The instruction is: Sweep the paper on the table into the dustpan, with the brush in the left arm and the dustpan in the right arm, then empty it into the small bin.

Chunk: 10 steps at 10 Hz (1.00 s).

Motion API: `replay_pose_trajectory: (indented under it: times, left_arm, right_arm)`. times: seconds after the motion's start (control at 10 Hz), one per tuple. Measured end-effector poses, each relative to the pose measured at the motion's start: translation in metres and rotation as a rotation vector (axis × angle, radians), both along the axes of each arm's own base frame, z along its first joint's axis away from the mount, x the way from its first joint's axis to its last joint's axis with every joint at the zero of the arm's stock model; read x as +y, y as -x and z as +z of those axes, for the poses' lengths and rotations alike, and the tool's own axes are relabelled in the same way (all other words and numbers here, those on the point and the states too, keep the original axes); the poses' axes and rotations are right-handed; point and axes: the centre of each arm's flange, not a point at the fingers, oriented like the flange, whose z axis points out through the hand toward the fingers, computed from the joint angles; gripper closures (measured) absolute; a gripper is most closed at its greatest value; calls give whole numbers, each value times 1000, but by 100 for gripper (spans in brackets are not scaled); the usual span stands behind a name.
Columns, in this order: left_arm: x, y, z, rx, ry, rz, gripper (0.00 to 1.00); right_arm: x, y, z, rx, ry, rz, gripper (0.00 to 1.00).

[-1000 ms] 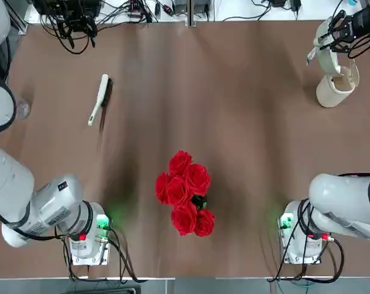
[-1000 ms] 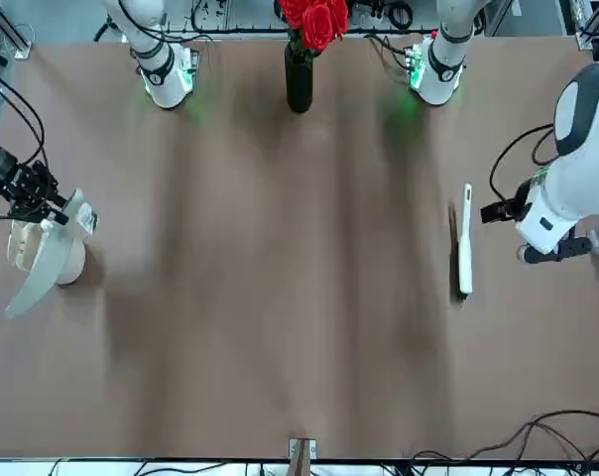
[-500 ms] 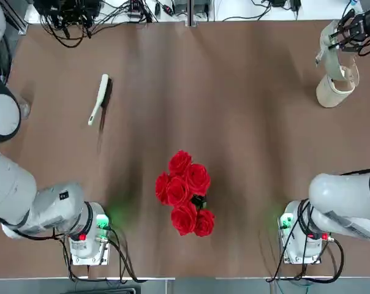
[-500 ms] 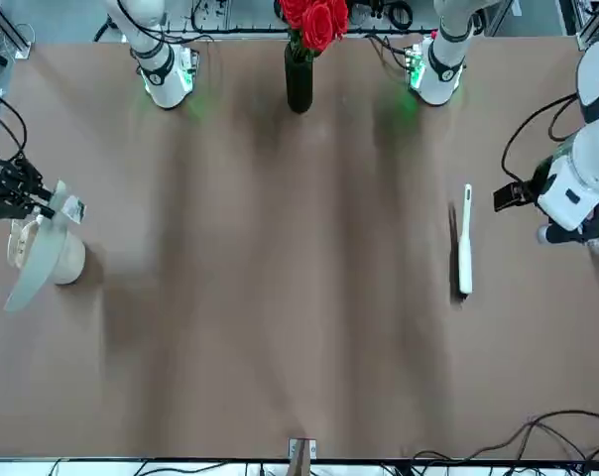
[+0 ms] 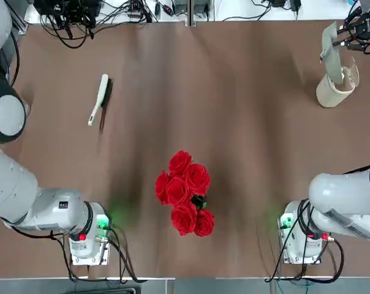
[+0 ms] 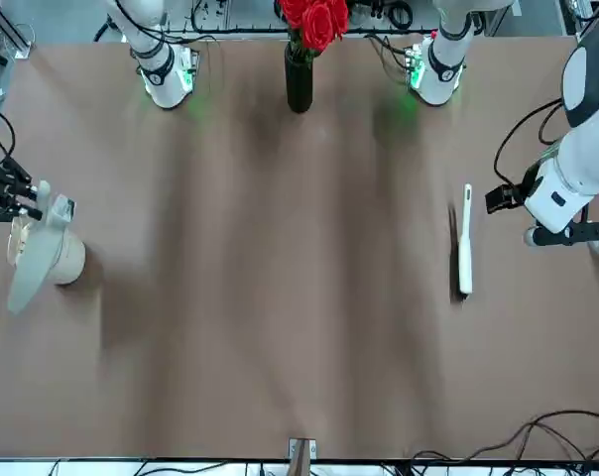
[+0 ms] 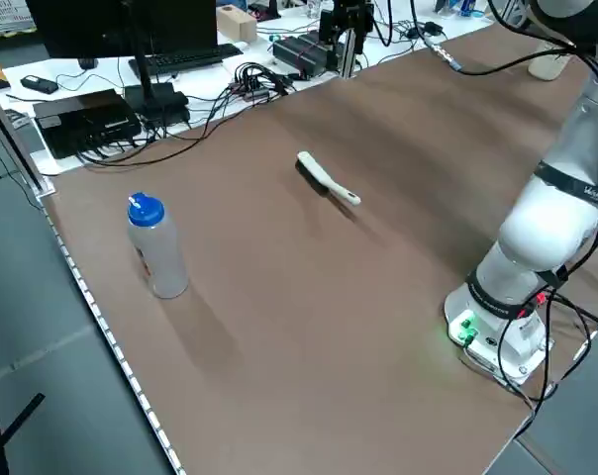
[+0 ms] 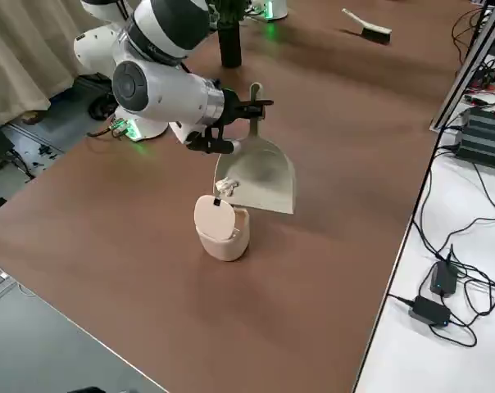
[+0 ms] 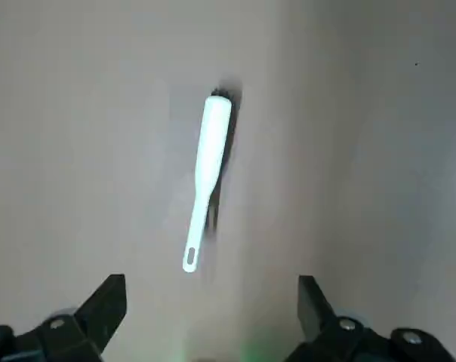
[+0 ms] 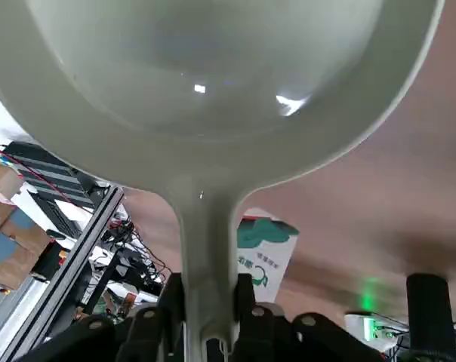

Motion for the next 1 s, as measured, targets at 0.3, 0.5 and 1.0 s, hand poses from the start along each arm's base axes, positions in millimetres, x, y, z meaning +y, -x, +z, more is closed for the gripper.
replay_pose_trajectory:
  times: [0.3,0.5,1.0]
  left_arm:
    - [8,2,31,-98,8,-20,0]
    - [8,7,56,-149,9,-27,0]
    - [44,10,83,-159,33,-52,0]
  right_arm:
    - [-15,0,-1,5,-38,-15,67]
    - [-28,-7,-2,18,-78,-2,67]
    - [-39,-17,-2,50,-151,-12,67]
